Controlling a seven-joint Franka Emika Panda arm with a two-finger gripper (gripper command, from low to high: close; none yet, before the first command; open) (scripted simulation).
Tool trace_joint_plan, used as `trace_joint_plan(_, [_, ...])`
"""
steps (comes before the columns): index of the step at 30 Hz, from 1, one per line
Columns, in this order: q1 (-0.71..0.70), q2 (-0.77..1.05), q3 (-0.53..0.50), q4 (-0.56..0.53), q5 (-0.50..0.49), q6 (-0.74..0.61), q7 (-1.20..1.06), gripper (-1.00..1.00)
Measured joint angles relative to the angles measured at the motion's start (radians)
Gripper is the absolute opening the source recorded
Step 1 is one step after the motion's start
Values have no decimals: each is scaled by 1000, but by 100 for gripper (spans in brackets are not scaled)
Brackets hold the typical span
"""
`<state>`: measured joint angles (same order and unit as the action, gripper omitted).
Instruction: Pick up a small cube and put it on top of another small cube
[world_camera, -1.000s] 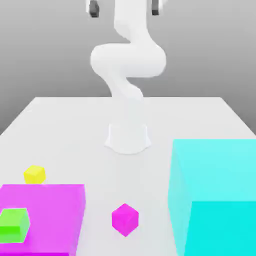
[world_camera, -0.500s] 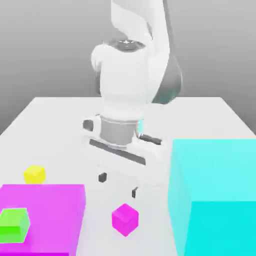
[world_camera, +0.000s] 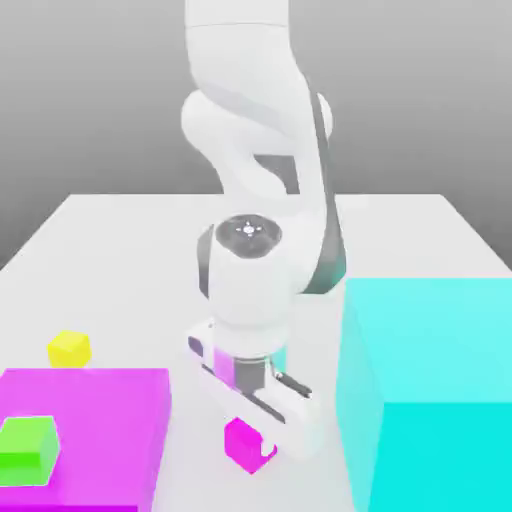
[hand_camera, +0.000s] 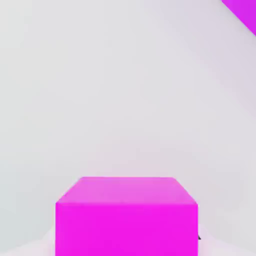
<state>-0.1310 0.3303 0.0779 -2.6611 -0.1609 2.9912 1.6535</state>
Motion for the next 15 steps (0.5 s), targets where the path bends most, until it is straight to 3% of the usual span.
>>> trace_joint_plan(6, [-48,-193,68,-36,96,-156,-74,-100])
trace_joint_plan(15, [-193,-196,-51,259,139,-456,-173,-100])
